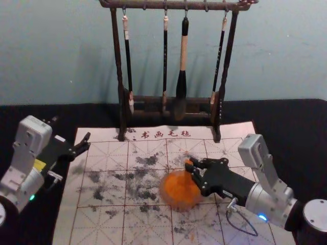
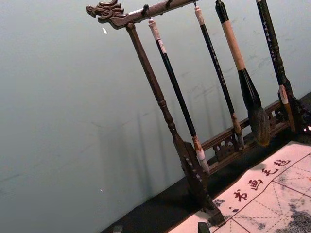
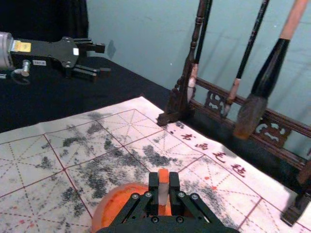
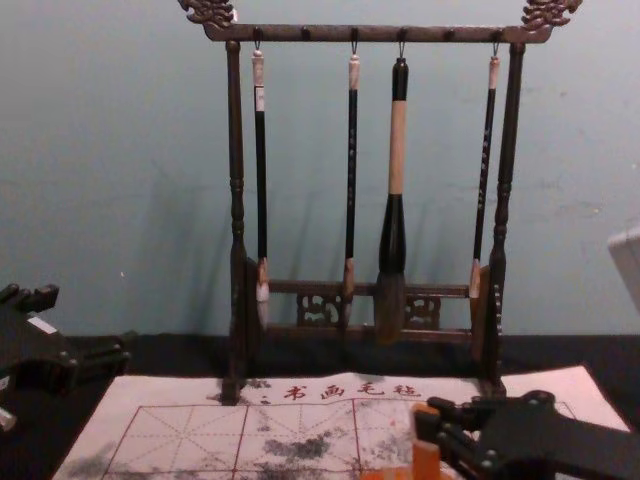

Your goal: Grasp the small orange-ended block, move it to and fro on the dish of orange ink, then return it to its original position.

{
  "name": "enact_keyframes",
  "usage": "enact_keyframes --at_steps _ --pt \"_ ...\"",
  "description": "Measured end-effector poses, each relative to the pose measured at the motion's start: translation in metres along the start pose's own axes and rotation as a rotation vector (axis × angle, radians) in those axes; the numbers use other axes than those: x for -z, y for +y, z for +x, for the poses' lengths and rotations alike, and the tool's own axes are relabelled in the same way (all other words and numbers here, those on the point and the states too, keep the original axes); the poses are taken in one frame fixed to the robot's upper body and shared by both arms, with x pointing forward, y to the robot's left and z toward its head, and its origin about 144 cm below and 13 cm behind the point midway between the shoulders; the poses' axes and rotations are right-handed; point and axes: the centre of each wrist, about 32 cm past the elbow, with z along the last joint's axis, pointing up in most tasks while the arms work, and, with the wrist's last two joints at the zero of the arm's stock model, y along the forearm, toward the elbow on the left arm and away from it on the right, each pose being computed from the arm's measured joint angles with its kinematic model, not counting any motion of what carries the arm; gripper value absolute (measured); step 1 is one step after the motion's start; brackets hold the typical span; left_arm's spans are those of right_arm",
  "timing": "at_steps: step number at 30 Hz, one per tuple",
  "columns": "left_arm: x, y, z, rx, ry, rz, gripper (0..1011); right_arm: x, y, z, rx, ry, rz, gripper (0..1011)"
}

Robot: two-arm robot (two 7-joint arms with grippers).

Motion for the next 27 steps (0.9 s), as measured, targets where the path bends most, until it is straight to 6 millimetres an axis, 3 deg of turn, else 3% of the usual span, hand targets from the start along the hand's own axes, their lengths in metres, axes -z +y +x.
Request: enact_keyframes --at_steps 27 --pt "0.0 0.0 0.0 0.0 0.0 0.0 1001 0.001 -0.014 -0.003 0.012 0.034 0.001 81"
